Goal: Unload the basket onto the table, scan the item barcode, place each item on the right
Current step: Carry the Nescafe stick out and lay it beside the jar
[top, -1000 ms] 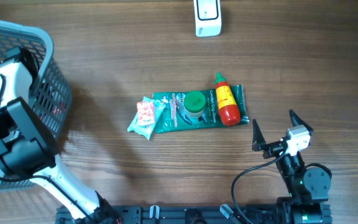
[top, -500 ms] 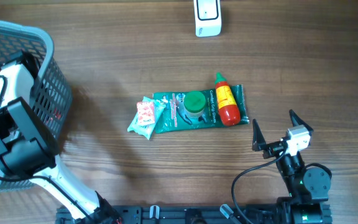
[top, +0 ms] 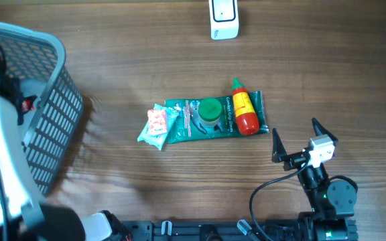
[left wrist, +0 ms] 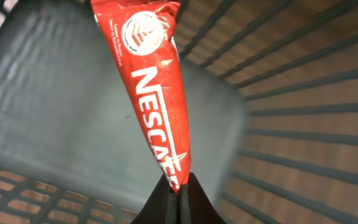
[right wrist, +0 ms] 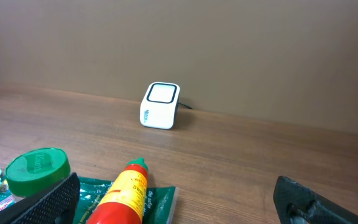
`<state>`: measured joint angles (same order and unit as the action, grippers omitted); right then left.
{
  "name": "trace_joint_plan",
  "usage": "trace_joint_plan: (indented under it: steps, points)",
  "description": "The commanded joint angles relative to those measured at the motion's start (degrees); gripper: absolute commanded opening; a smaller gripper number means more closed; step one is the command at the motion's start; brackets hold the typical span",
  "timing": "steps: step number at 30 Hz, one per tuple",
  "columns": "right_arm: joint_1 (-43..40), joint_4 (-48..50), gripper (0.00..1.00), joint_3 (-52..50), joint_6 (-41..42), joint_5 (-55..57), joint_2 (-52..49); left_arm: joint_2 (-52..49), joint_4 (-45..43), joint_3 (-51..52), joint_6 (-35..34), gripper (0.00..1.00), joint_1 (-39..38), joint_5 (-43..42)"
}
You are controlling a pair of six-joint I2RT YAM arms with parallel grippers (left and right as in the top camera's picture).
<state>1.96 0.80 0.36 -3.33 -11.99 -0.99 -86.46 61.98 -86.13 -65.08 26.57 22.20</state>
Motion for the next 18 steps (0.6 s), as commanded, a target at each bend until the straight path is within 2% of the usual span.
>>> trace_joint_plan:
  steps: [1, 4, 6, 7, 10, 12, 15, 16, 18]
  points:
    - [0.24, 0.15, 1.0, -0.07, -0.79, -0.94, 0.46, 8.9, -0.61, -3.28, 1.95, 0.04, -0.04, -4.66]
    - [0.24, 0.15, 1.0, -0.07, -0.79, -0.94, 0.46, 14.64, -4.26, -3.58, 8.85, 0.04, -0.28, -20.31]
    - [0.24, 0.15, 1.0, -0.07, -0.79, -0.92, 0.46, 17.77, -7.08, -3.58, 21.46, 0.04, -4.9, -39.6]
    - [0.24, 0.15, 1.0, -0.07, -0.76, -0.92, 0.46, 18.18, -7.15, -3.56, 26.51, 0.04, -8.57, -41.83]
    - [0.24, 0.15, 0.99, -0.07, -0.76, -0.92, 0.46, 17.35, -4.48, -3.3, 40.37, 0.04, -21.46, -40.61]
    - [0.24, 0.15, 1.0, -0.07, -0.76, -0.92, 0.46, 15.04, -1.05, -2.45, 45.72, 0.04, -32.96, -34.21]
    - [0.24, 0.15, 1.0, -0.07, -0.76, -0.92, 0.46, 11.37, -0.68, 0.42, 48.37, 0.04, -43.54, -23.93]
    - [0.24, 0.15, 1.0, -0.07, -0.76, -0.92, 0.46, 9.18, -0.68, 1.9, 51.56, 0.04, -46.8, -21.05]
    - [0.24, 0.15, 1.0, -0.07, -0.76, -0.92, 0.46, 5.57, -1.29, 4.39, 53.35, 0.04, -50.27, -17.88]
